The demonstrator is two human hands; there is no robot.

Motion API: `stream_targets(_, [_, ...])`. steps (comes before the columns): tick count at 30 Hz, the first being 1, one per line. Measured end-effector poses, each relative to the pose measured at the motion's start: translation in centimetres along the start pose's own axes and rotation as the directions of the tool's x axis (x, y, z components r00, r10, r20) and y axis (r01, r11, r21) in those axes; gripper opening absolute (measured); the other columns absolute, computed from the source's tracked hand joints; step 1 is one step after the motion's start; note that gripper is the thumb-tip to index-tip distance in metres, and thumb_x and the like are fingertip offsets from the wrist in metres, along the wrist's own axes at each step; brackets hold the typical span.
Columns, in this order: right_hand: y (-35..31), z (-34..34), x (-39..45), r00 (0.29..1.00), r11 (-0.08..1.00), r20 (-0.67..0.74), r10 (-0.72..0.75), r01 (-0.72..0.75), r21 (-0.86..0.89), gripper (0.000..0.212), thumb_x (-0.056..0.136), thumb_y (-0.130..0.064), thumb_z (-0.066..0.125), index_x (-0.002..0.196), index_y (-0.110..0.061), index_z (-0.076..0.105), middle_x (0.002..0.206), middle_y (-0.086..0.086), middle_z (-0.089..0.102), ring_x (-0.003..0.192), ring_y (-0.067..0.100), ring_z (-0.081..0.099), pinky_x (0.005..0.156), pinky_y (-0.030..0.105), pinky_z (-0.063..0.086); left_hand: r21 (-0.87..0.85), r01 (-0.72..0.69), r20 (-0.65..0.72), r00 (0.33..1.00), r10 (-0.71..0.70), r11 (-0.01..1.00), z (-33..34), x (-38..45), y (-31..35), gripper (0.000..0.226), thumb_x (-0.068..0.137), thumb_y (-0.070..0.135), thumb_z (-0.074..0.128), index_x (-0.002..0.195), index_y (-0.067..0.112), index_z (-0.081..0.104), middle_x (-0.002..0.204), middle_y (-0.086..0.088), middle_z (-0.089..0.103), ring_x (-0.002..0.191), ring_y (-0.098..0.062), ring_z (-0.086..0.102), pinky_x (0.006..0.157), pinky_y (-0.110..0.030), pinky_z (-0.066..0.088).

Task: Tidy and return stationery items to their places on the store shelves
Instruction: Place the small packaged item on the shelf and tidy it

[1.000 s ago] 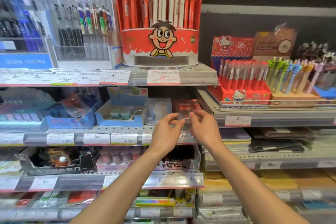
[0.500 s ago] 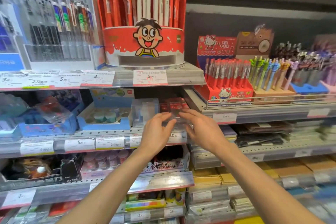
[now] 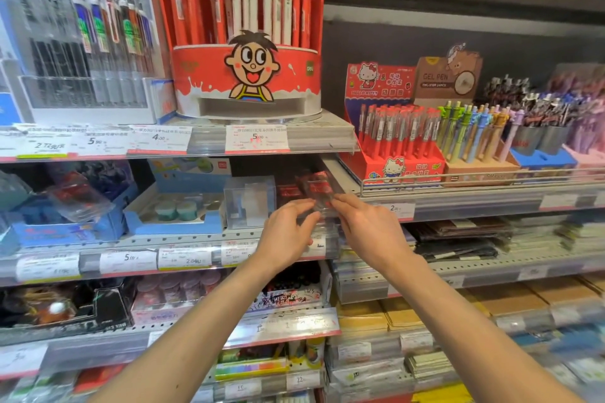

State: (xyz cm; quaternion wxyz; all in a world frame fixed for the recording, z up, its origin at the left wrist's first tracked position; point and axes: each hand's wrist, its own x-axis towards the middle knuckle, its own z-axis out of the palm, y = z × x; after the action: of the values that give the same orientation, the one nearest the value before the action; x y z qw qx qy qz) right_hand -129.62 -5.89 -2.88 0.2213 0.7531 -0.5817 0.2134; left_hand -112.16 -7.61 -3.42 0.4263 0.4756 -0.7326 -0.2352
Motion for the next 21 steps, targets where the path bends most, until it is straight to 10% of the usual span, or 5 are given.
stream_targets(5, [0.0,-0.2,-0.6,0.999,0.993,-0.046,-0.016,0.021,0.118,0.037,0.098,-0.020,0.054,0.134,-0.019,0.059,0.142,-0.004,0.057,0.093,0.032,0.072,0.069,0.045,0.059,-0.094,0.017,0.011,1.000,-0.016,0.995,-0.2,-0.7,-0.1,0.039,0.100,0.028,0.053,0.136,0.017,0.057,0.136,0.003,0.055,0.074,-0.009,0.066,0.061,-0.016,0.052])
stream_targets(11, [-2.5,-0.8,-3.8,0.975,0.884,-0.161,0.152,-0.062,0.464,0.035,0.098,-0.028,0.057,0.129,-0.013,0.060,0.129,0.000,0.057,0.102,0.020,0.064,0.086,0.041,0.055,-0.192,0.114,-0.088,0.987,-0.133,0.975,-1.3,-4.9,-0.9,0.031,0.097,0.036,0.055,0.127,0.030,0.060,0.107,0.008,0.067,0.080,-0.006,0.067,0.079,-0.027,0.057])
stream_targets(21, [-11.8,3.1,-10.2,0.867,0.599,0.378,0.324,-0.497,0.628,0.062,0.091,-0.068,0.045,0.143,-0.034,0.042,0.125,-0.015,0.060,0.108,0.004,0.059,0.089,0.029,0.048,-0.331,0.309,-0.132,0.920,-0.368,0.891,-4.7,-14.0,-8.4,0.030,0.097,0.036,0.056,0.126,0.029,0.059,0.110,0.010,0.068,0.087,0.001,0.067,0.084,-0.030,0.055])
